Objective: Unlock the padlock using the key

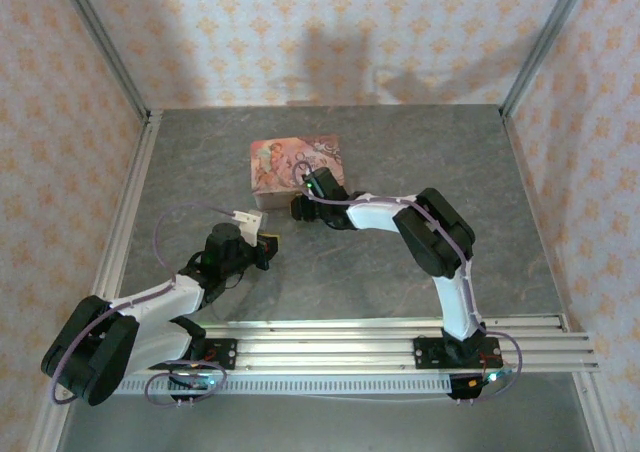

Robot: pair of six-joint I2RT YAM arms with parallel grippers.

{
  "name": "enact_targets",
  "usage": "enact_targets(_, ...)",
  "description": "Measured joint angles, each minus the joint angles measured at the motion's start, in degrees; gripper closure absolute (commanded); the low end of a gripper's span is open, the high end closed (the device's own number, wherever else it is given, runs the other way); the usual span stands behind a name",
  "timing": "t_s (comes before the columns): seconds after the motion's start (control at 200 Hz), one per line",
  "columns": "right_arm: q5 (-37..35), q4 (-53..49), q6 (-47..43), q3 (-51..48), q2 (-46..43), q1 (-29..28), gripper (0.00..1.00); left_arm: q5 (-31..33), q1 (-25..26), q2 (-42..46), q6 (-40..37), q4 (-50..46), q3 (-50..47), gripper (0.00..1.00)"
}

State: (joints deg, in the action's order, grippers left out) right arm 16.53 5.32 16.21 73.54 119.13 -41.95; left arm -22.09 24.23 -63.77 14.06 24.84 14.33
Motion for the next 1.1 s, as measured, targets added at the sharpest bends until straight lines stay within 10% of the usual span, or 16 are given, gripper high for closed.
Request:
enact_targets(0.3, -2.3, -0.5, 0.9, 1.9, 1.1, -0.5, 1.00, 0.0, 0.0, 0.0, 0.0, 0.0, 0.0, 1.00)
enact_targets(0.581, 0.1, -0.6, 0.9, 1.3, 0.6, 0.2, 1.00, -1.4, 0.0, 0.7, -0.5, -2.1, 0.0, 1.00)
enact_targets(1.101, 28.6, -18.5, -4.9, -0.8, -11.8, 12.5, 1.00, -21.1, -2.6, -11.0, 2.2, -0.1, 5.7, 1.00)
